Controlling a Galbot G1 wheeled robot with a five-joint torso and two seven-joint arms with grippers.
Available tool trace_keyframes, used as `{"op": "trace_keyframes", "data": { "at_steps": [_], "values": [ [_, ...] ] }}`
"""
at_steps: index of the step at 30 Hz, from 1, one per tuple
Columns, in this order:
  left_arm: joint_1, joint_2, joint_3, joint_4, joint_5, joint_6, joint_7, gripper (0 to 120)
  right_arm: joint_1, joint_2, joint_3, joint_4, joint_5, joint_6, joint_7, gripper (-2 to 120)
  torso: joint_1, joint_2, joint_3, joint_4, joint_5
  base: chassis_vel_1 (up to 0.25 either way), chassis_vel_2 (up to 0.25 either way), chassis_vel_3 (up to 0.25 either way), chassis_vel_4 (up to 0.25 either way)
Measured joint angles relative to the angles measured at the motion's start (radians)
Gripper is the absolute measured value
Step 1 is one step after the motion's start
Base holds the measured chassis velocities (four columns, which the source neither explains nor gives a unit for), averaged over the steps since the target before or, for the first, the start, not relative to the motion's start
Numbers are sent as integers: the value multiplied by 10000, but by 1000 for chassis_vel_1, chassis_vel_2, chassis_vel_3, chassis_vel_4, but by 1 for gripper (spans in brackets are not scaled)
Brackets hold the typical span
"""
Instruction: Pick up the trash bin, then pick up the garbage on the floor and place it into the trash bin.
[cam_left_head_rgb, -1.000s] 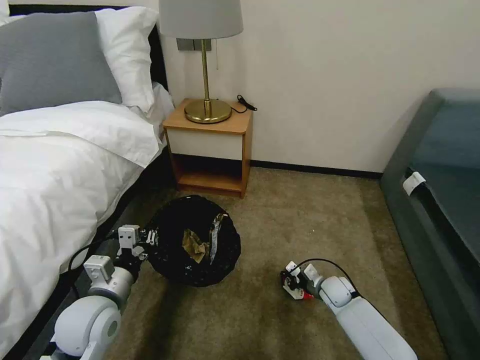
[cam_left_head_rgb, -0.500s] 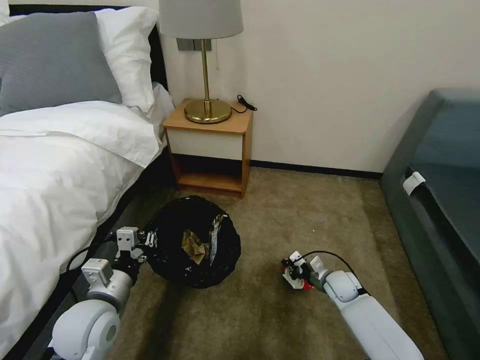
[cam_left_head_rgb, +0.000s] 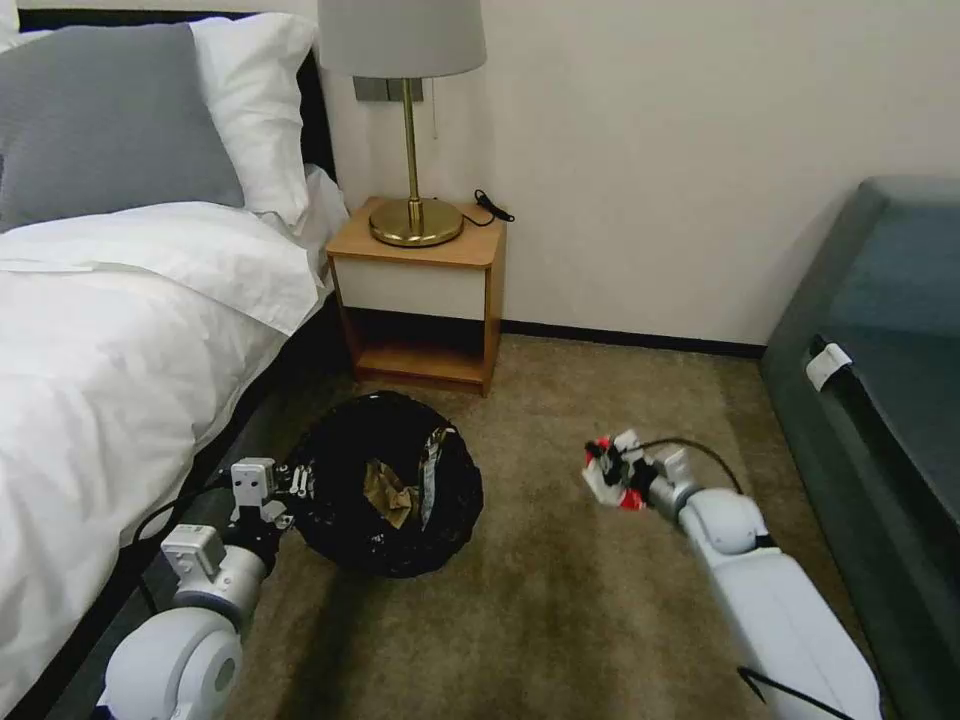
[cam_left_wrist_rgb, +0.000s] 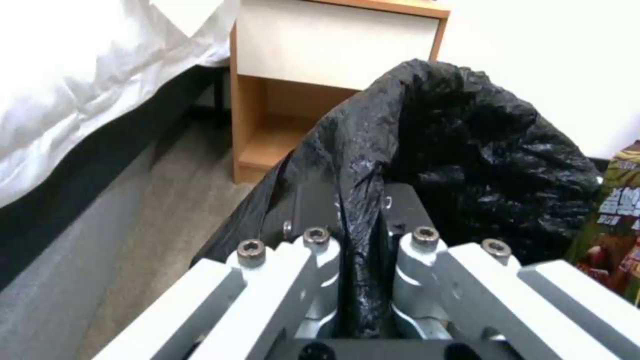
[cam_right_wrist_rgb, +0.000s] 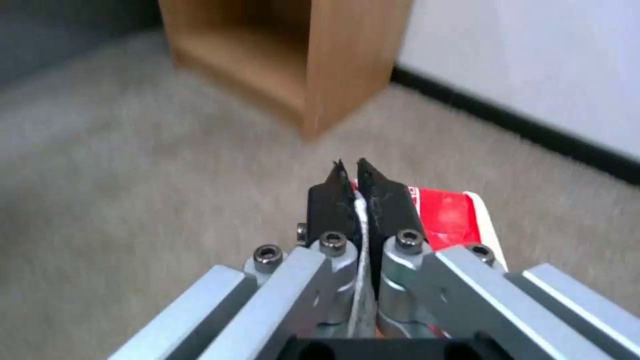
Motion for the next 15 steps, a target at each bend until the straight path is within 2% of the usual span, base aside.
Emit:
{"op": "trace_keyframes", "data": {
  "at_steps": [6,8,15],
  "values": [
    [-91,-148,114,-32,70,0,-3,5,-163,-36,159,1307,1058,-161,-404,0,0,0,0,0,2,0,0,0,0],
    [-160,-262,216,-35,138,5,-9,5,-308,-39,45,2297,1964,-378,-509,0,0,0,0,0,-3,0,0,0,0],
    [-252,-412,415,9,264,44,-29,5,-321,229,-510,3810,3698,-826,-283,0,0,0,0,0,-1,0,0,0,0]
  ]
}}
